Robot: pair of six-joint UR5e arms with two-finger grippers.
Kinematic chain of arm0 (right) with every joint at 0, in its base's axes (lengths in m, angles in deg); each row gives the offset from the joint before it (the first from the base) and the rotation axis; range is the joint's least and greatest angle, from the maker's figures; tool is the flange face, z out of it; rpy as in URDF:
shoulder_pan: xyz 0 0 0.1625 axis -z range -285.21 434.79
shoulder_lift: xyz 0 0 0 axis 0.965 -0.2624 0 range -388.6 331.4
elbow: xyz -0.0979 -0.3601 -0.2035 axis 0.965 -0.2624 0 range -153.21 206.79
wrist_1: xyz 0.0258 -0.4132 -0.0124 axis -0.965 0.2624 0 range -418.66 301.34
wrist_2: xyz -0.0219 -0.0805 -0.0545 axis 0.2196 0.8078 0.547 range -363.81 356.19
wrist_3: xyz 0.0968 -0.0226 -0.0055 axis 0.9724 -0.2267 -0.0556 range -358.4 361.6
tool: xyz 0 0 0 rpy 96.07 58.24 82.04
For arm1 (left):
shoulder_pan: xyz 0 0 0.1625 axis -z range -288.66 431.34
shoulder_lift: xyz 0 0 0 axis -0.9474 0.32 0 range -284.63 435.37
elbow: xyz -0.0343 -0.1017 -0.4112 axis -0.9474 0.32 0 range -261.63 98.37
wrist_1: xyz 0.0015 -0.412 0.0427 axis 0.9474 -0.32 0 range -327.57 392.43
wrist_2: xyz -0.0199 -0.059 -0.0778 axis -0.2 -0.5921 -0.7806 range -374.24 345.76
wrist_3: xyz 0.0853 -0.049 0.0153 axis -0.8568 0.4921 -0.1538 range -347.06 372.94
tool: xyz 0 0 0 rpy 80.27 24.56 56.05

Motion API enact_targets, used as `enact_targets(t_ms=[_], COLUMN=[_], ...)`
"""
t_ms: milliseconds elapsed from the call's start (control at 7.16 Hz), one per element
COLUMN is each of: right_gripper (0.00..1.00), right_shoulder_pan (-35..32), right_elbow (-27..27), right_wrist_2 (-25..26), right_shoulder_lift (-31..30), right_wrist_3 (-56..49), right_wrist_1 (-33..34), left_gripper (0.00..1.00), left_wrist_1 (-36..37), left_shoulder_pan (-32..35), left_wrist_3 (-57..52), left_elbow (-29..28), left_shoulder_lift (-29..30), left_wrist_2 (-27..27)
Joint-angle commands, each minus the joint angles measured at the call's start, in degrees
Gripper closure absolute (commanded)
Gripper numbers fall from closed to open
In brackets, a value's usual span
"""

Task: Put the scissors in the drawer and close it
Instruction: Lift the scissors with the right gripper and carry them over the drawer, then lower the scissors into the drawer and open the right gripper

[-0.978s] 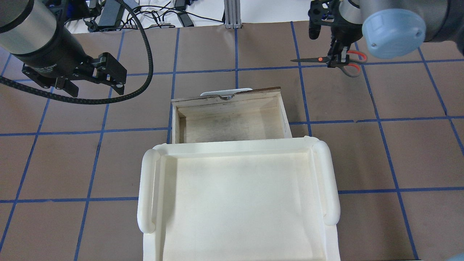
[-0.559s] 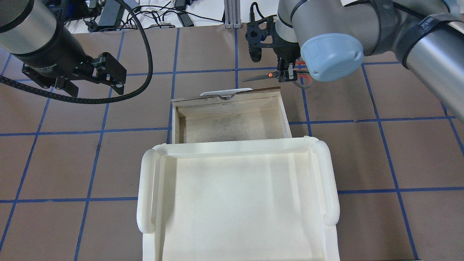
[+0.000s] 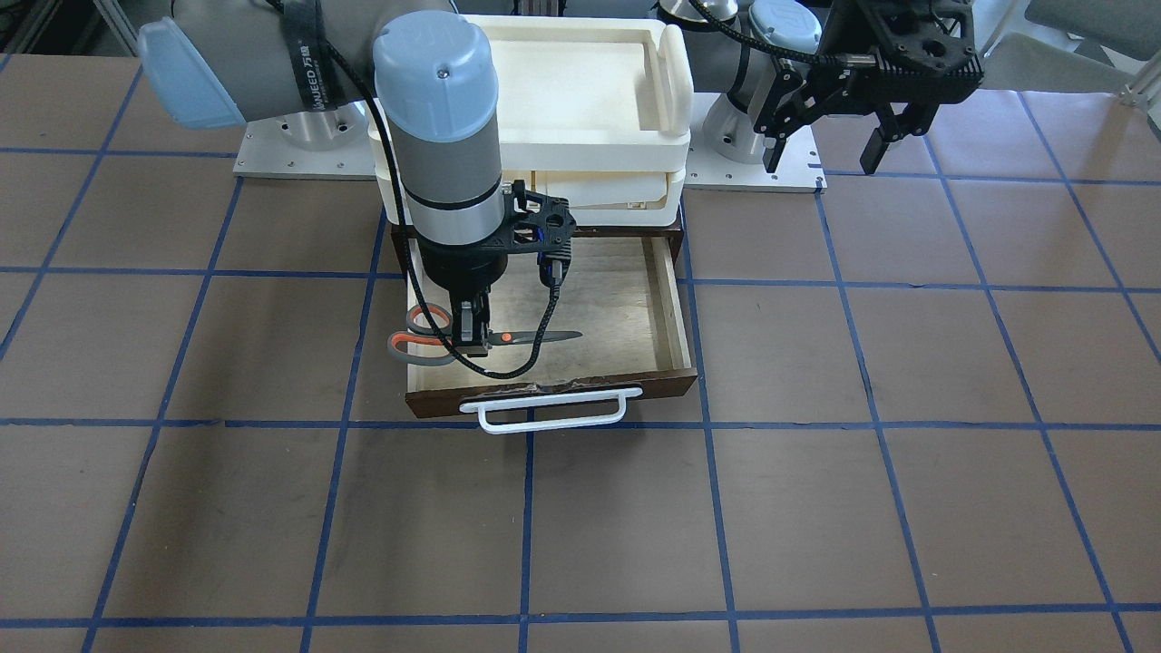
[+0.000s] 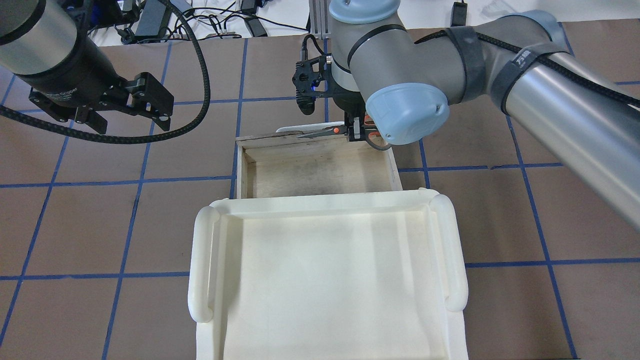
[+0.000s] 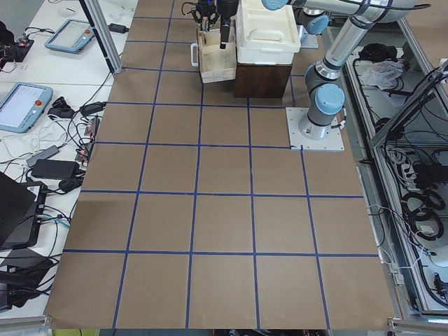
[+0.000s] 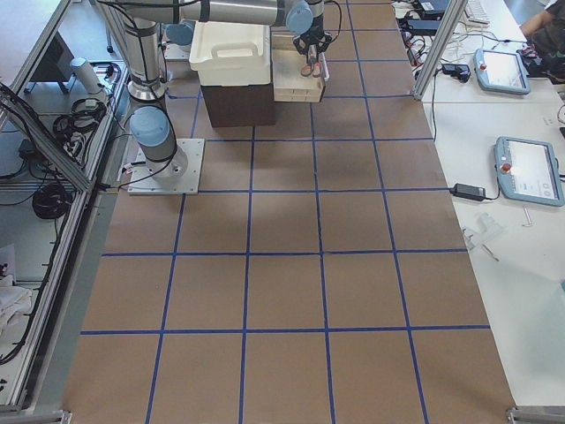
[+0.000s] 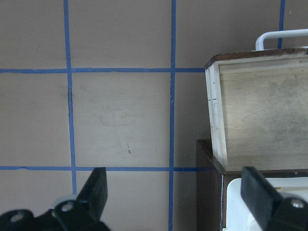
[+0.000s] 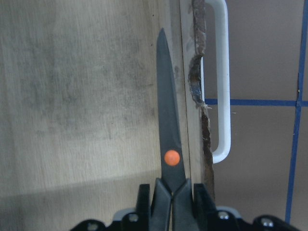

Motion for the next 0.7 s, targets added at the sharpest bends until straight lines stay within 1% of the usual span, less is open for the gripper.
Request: enact_targets(t_ms=[0,279,419,559], right_gripper=[0.91,0.91,0.91,0.90], right_shoulder_pan=[-1.66,-3.94,-4.82,-5.09], right_elbow=[0.99,1.08,2.21,5.01], right_wrist_2=[0.17,0.08,0.17,0.08], right_shoulder_lift=[0.43,1.30,1.74,1.83], right_wrist_3=[3.82,2.60,2.43,2.77], right_wrist_1=[-0.17,-0.08,1.14,4.81], left_gripper=[0.00,0.00,0.00,0.00], left_wrist_1=[-0.15,-0.24,-0.42,-1.37], left_shoulder_pan=[-0.09,0.09,0.00,0.00], left_wrist_3=[0.00,0.00,0.00,0.61], left_elbow=[-0.08,-0.08,-0.16,-0.34], left_shoulder_lift=[-0.02,0.51,0.34,0.34], left_wrist_2=[-0.12,-0.29,-0.47,-0.65])
